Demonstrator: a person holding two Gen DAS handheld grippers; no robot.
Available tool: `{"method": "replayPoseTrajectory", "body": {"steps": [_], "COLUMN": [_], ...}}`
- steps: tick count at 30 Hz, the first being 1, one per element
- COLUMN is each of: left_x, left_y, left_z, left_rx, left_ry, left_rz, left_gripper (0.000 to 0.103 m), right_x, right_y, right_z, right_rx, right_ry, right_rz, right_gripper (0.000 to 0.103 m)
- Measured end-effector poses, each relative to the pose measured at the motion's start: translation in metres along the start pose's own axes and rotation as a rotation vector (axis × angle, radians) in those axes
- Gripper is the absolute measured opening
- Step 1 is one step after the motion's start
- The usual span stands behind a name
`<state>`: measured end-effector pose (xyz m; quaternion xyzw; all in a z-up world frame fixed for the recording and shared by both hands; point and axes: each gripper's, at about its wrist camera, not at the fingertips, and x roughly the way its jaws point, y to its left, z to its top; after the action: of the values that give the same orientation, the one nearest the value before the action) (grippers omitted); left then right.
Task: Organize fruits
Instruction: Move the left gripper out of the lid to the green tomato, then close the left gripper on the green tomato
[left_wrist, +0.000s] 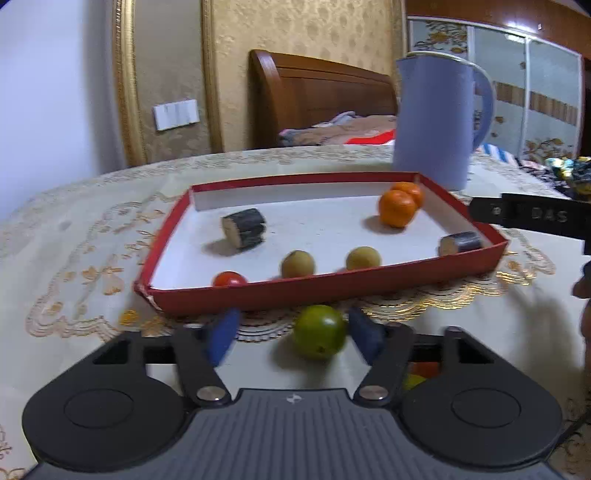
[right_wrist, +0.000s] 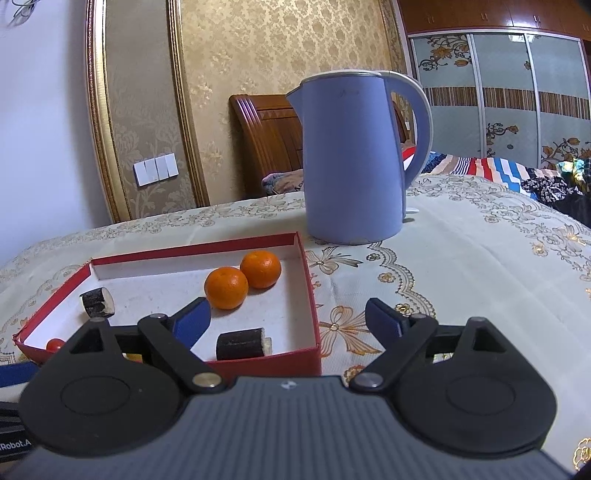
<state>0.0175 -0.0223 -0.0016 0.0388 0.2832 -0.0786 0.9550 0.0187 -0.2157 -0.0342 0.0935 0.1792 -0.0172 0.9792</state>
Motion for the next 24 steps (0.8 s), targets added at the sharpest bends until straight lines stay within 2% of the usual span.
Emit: {"method": "replayPoseTrajectory", "body": {"steps": [2, 7, 18, 24], "left_x": [-0.002, -0.007, -0.009, -0.016], "left_y": [-0.004, -0.017, -0.012, 0.000], "left_z": [-0.001, -0.004, -0.001, 0.016], "left_rx": [0.022, 0.086, 0.064, 0.029], "left_ry": [-0.003, -0.020, -0.034, -0.076], "left_rz": [-0.016, -0.003, 0.013, 0.025], "left_gripper": [0.038, 0.030, 0.029, 0.029], "right_x": [0.000, 0.000, 0.000, 0.000], "right_y": [0.000, -0.001, 0.001, 0.002], "right_z": [0.000, 0.001, 0.000, 0.000], "right_rx": [0.000, 0.006, 0.000, -0.007], "right_ry": [0.000, -0.008, 0.000, 0.007], "right_rz": [-0.003, -0.004, -0.002, -0.001], "right_gripper": [0.090, 0.093, 0.093, 0.094]}}
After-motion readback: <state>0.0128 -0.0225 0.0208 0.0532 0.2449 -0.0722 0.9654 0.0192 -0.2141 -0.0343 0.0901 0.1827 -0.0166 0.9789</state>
